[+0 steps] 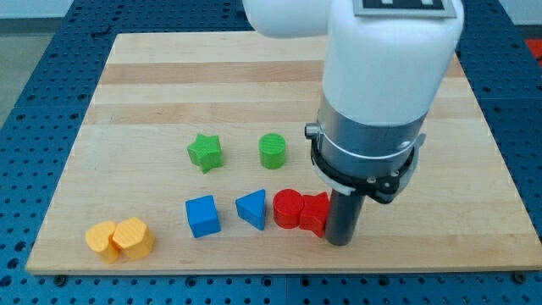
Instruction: Slide the yellow hexagon to the left side of the blue cube
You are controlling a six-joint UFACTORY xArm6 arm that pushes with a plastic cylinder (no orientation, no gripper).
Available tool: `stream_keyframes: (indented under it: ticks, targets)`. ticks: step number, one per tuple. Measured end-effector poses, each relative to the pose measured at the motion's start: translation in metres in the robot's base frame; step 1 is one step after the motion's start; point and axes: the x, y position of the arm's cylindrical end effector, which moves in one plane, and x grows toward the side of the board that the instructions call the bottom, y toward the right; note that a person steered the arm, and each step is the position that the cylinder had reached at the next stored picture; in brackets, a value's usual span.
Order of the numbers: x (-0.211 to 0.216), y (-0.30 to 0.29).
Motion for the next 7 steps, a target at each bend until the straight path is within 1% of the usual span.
stream_keyframes:
  ticks: [1,2,3,4,6,7]
  targets:
    - [-0.005,0.0]
    - [0.007,0.0]
    - [0.033,-0.017]
    - [0.032,-0.048]
    - [0.032,-0.203]
    - [0.028,-0.26]
